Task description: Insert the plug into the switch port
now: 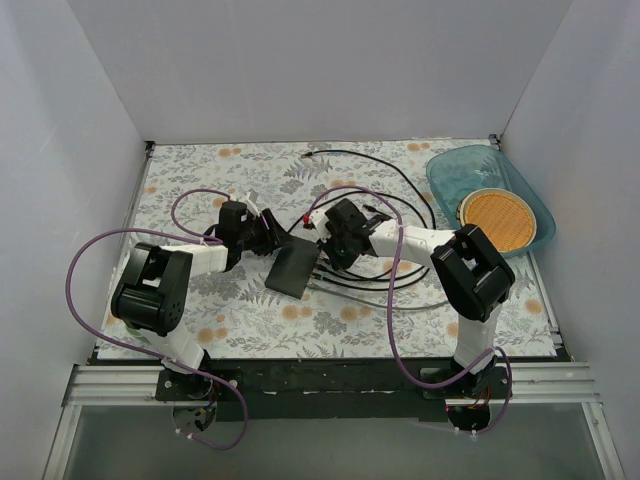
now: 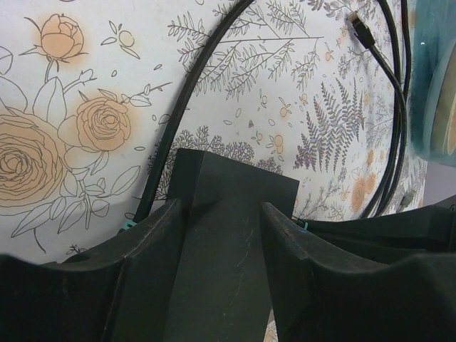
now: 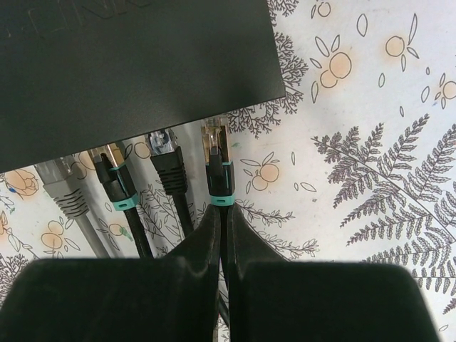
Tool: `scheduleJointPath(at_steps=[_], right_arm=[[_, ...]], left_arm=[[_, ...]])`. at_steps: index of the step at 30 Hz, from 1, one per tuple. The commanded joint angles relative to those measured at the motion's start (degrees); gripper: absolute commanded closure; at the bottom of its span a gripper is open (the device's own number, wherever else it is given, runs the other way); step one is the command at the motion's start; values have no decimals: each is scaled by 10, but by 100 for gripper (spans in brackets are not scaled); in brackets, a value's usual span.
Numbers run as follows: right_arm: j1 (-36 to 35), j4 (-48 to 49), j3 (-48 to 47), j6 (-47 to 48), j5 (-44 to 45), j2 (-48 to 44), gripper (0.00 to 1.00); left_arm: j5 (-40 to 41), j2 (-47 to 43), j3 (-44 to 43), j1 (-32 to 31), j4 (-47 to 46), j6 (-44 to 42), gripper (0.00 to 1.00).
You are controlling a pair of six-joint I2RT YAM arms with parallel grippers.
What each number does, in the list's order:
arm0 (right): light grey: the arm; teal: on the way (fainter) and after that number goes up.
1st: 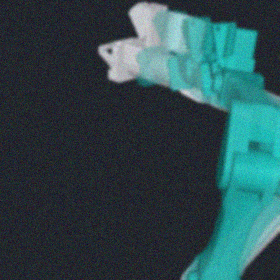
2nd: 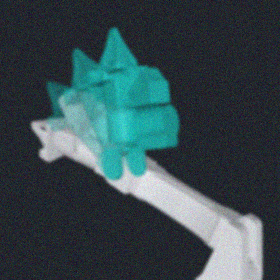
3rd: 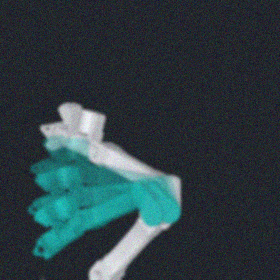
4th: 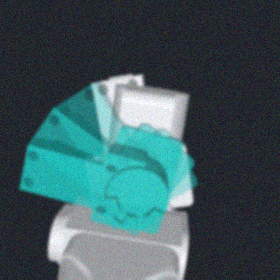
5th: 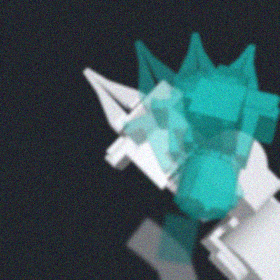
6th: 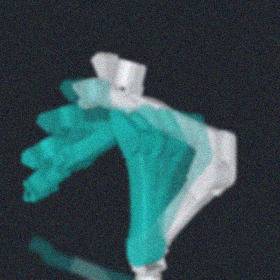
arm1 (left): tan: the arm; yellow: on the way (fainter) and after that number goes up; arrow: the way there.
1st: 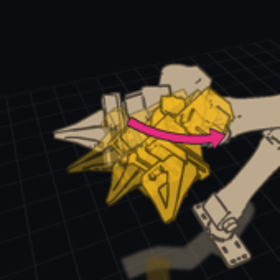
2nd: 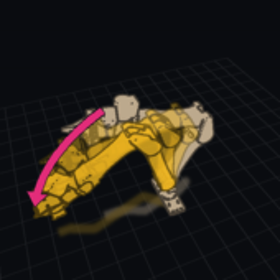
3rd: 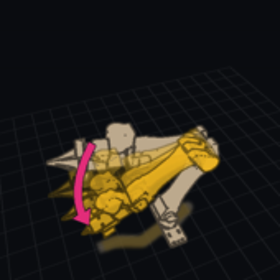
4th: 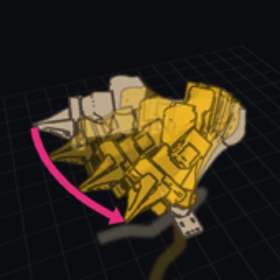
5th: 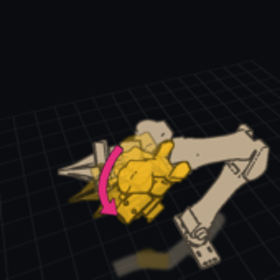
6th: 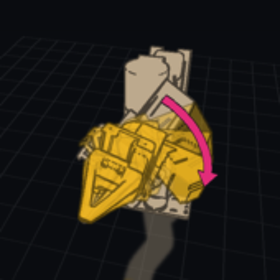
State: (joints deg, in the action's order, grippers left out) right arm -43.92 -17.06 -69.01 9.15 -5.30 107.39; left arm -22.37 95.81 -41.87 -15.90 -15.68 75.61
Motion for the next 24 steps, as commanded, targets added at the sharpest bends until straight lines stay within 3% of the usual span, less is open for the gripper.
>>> scheduleJointPath(at_steps=[1,24], right_arm=[[0,12,-37,-12,-15,10,99],[0,3,-77,-19,-5,14,99]], left_arm=[[-22,-2,-7,-1,-14,-5,53],[-38,3,-10,-2,-18,-5,53]])
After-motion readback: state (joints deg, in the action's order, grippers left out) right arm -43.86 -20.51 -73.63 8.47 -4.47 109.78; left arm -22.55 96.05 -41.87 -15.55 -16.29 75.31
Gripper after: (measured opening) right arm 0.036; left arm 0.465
